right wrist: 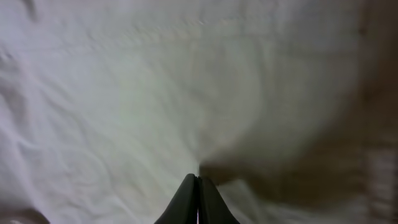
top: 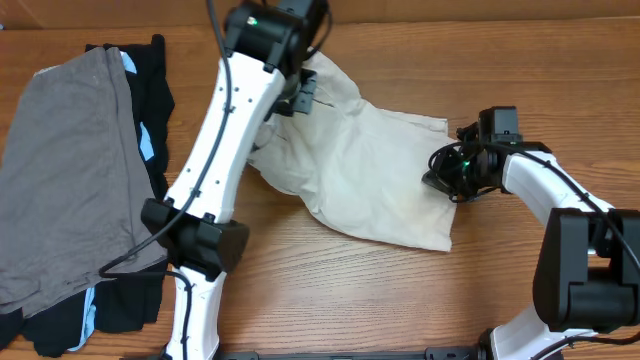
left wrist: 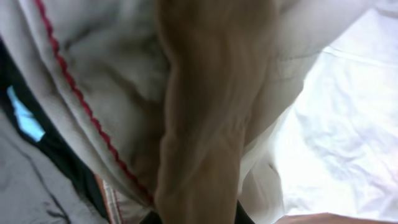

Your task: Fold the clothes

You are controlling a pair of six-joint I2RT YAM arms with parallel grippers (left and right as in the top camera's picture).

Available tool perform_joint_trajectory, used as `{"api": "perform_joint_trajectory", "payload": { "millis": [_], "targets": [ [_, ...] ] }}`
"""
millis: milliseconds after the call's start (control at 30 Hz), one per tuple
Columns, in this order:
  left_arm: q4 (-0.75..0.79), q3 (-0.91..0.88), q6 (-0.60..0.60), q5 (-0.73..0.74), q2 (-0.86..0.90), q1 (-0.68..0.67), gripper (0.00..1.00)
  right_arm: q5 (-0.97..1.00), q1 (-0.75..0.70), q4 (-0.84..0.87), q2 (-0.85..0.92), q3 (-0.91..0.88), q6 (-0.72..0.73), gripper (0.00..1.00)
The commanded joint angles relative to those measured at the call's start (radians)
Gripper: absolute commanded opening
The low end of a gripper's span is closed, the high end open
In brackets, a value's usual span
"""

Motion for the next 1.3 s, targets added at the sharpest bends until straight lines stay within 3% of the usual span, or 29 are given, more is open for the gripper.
{"api": "perform_joint_trajectory", "payload": {
  "millis": [0, 200, 633, 867, 1267],
  "targets": [
    [0.002, 0.027, -0.003, -0.052, -0.031, 0.071, 0.04, 0.032, 0.006, 0.013, 0.002, -0.011, 0.004, 0.04],
    [0.008, 0.027, 0.048, 0.053, -0.031, 0.116, 0.04, 0.032, 0.009, 0.056, 0.026, -0.032, 0.005, 0.04],
    [0.047, 0.027, 0.047, 0.080, -0.030, 0.112, 0.04, -0.076, 0.029, 0.274, 0.041, -0.035, -0.034, 0.04],
    [0.102, 0.027, 0.039, 0.134, -0.028, 0.094, 0.04, -0.042, 0.058, 0.271, 0.081, -0.036, -0.109, 0.04],
    [0.147, 0.016, -0.008, 0.155, -0.002, 0.025, 0.04, 0.001, 0.074, 0.272, 0.166, -0.036, -0.073, 0.04]
  ]
}}
